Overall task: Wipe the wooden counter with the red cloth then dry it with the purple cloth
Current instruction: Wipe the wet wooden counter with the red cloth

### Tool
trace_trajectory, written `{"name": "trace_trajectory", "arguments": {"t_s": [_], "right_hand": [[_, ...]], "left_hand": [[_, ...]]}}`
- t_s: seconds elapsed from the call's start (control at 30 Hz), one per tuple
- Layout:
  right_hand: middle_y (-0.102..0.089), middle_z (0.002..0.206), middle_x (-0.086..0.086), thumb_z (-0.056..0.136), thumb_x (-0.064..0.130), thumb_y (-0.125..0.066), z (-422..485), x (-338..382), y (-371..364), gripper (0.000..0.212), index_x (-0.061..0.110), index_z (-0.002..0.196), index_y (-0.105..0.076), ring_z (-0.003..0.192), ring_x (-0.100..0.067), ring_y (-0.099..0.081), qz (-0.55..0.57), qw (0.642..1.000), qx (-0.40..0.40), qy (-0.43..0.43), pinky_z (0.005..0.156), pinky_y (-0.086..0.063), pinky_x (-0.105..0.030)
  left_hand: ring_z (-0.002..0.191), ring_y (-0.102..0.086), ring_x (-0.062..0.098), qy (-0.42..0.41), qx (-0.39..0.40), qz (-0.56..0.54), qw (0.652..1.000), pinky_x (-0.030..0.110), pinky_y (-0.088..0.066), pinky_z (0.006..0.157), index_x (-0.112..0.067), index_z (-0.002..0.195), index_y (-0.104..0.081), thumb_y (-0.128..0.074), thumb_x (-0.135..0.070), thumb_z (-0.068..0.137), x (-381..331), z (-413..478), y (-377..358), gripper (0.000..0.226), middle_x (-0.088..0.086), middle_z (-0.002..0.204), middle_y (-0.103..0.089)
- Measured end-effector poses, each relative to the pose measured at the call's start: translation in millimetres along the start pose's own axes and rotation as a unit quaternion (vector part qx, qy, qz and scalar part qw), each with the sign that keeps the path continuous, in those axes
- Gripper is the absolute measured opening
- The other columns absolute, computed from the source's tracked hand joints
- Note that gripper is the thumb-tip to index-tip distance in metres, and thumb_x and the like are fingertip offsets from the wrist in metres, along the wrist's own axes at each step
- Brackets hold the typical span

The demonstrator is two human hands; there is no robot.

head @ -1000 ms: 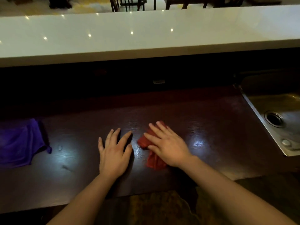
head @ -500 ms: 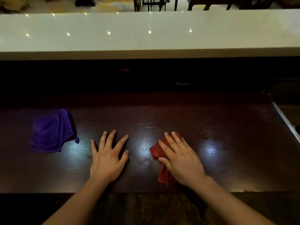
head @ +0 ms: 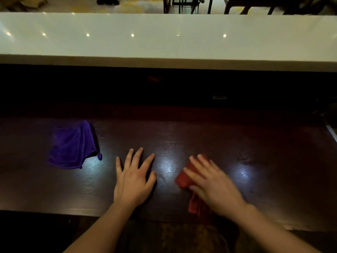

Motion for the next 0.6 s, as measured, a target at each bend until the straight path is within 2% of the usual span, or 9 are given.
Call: {"name": "trace_trajectory", "arguments": {"t_s": [0.03,0.1,0.17,0.23,0.3,0.4,0.47,0.53,0.6], "right_hand": [[-0.032,0.156,-0.007,0.093,0.055,-0.032,11.5,-20.1,3.0,0.057,0.029,0.144,-0.040,0.145,-0.029,-0.023,-0.006,0.998,-0.012,-0.057,0.114,-0.031,-0.050],[-0.025,0.158,-0.012,0.097,0.051,-0.030,46.2,-51.0,13.0,0.057,0.024,0.147,-0.036,0.147,-0.032,-0.016,0.013,0.979,-0.019,-0.202,0.117,-0.023,-0.049],[-0.018,0.161,-0.012,0.098,0.050,-0.032,88.5,-54.4,17.4,0.056,0.026,0.149,-0.031,0.148,-0.033,-0.010,0.026,0.960,-0.025,-0.278,0.119,-0.014,-0.048],[-0.014,0.162,-0.010,0.098,0.052,-0.031,124.2,-29.8,17.2,0.055,0.030,0.149,-0.028,0.148,-0.032,-0.007,0.040,0.966,-0.026,-0.256,0.120,-0.011,-0.047],[-0.011,0.162,-0.007,0.098,0.055,-0.027,139.0,6.6,13.4,0.055,0.035,0.149,-0.026,0.149,-0.031,-0.003,0.035,0.985,-0.015,-0.167,0.120,-0.009,-0.047],[-0.016,0.162,-0.005,0.095,0.058,-0.025,96.4,53.3,1.8,0.055,0.038,0.147,-0.029,0.149,-0.028,-0.006,0.027,1.000,0.000,-0.010,0.120,-0.011,-0.047],[-0.024,0.159,-0.001,0.093,0.059,-0.032,47.8,52.0,-2.6,0.054,0.041,0.144,-0.031,0.148,-0.025,-0.014,0.026,0.998,0.000,0.054,0.119,-0.014,-0.045],[-0.029,0.158,0.000,0.092,0.058,-0.034,23.5,12.7,-1.6,0.054,0.041,0.143,-0.035,0.147,-0.024,-0.020,0.002,0.999,-0.014,0.034,0.118,-0.021,-0.045],[-0.028,0.158,-0.004,0.094,0.056,-0.032,29.1,-33.3,6.3,0.054,0.036,0.144,-0.037,0.147,-0.027,-0.019,-0.001,0.996,-0.018,-0.089,0.118,-0.023,-0.046]], "left_hand": [[0.148,-0.012,0.026,-0.001,0.001,0.001,1.000,0.059,0.002,0.117,-0.037,0.144,-0.039,-0.034,-0.054,0.091,-0.1,0.7,-0.2,0.056,0.005,0.157,-0.031],[0.148,-0.014,0.027,0.001,-0.001,-0.003,1.000,0.060,0.000,0.117,-0.037,0.144,-0.040,-0.035,-0.053,0.091,-1.3,0.8,-1.0,0.055,0.006,0.156,-0.033],[0.147,-0.017,0.028,-0.003,-0.006,-0.011,1.000,0.061,-0.003,0.116,-0.035,0.143,-0.042,-0.036,-0.052,0.090,-1.5,0.5,-1.2,0.055,0.007,0.155,-0.035],[0.146,-0.020,0.027,0.000,-0.018,-0.025,1.000,0.061,-0.005,0.117,-0.031,0.143,-0.042,-0.036,-0.052,0.090,-0.8,-0.6,0.4,0.057,0.009,0.154,-0.036],[0.145,-0.023,0.026,0.007,-0.031,-0.051,0.998,0.059,-0.006,0.117,-0.028,0.145,-0.039,-0.035,-0.051,0.090,-0.4,-1.3,3.3,0.060,0.010,0.154,-0.036],[0.142,-0.030,0.024,0.009,-0.051,-0.098,0.994,0.056,-0.008,0.118,-0.024,0.148,-0.035,-0.035,-0.052,0.090,0.8,-2.5,6.4,0.064,0.010,0.153,-0.036],[0.142,-0.031,0.023,0.008,-0.056,-0.107,0.993,0.056,-0.008,0.118,-0.025,0.149,-0.033,-0.035,-0.053,0.090,1.9,-2.6,7.6,0.065,0.010,0.152,-0.037],[0.143,-0.029,0.025,0.001,-0.049,-0.086,0.995,0.058,-0.008,0.118,-0.025,0.148,-0.034,-0.034,-0.054,0.090,-0.2,-2.9,7.2,0.065,0.011,0.152,-0.037],[0.144,-0.026,0.027,-0.012,-0.036,-0.057,0.998,0.061,-0.007,0.117,-0.025,0.148,-0.036,-0.032,-0.056,0.090,-3.0,-3.6,6.7,0.066,0.012,0.152,-0.037]]}}
Point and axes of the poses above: each hand's wrist, its own z-axis towards the middle knuckle, its own y-axis out of the back of the hand, x = y × z, the point moved 1 cm from there along z, towards the middle knuckle
